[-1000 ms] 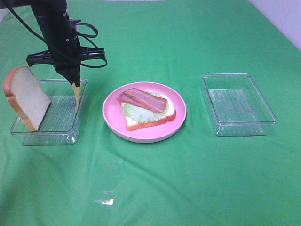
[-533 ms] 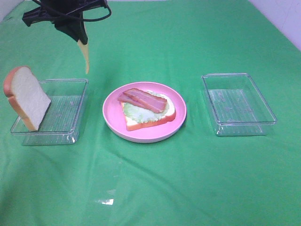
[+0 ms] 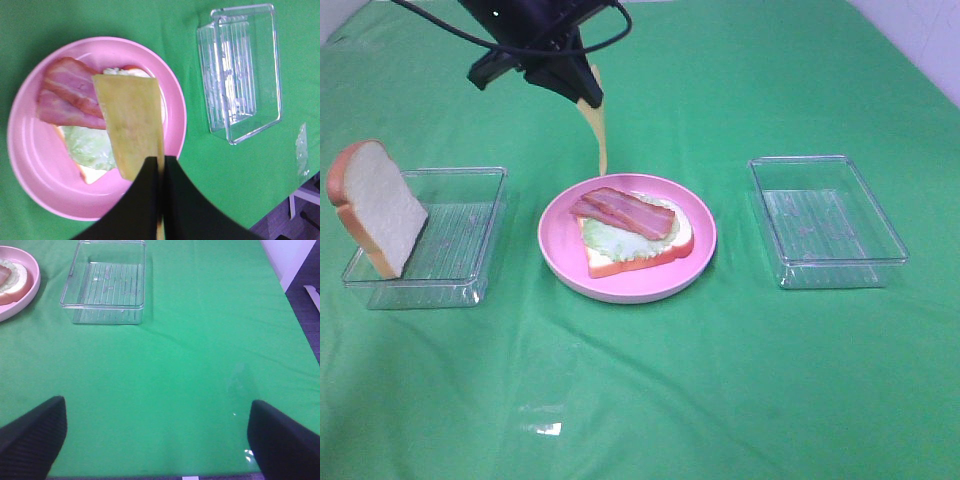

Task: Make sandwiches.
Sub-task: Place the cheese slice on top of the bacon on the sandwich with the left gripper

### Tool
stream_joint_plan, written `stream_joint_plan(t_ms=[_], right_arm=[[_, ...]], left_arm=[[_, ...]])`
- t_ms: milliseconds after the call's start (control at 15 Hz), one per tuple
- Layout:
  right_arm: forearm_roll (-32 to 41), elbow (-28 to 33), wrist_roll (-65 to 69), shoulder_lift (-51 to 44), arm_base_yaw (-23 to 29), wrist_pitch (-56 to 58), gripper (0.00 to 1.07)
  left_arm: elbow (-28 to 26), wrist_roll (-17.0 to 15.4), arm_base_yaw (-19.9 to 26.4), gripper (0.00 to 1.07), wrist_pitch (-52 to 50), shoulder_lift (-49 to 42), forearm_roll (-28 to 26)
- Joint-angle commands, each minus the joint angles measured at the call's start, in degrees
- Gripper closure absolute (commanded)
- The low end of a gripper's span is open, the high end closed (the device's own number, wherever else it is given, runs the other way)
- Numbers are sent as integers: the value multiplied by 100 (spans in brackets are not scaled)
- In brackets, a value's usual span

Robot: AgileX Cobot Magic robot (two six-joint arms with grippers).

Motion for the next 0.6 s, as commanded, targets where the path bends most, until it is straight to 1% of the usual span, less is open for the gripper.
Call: stream_joint_plan(t_ms=[67, 133, 200, 333, 400, 467, 533, 600], right_arm=[[-6, 11, -57, -155, -29, -11, 12], [-6, 11, -57, -155, -29, -11, 12], [-6, 11, -57, -155, -29, -11, 12], [-6, 11, -57, -155, -29, -11, 12], [-6, 11, -57, -155, -29, -11, 12], [-6, 11, -57, -155, -29, -11, 12], [-6, 11, -57, -155, -29, -11, 12], [-6, 11, -57, -155, -29, -11, 12]], left_arm=[[-17, 275, -367, 107, -189, 264, -212], [-17, 447, -619, 107, -453, 470, -304], [-17, 481, -699, 107, -539, 573, -418], [-17, 504, -716, 107, -602, 751, -625], [-17, 590, -716, 107, -590, 854, -773], [-17, 693, -710, 107, -533, 945, -819], [-17, 779, -710, 107, -441, 1043, -733], [-17, 773, -710, 107, -338, 1094, -584]])
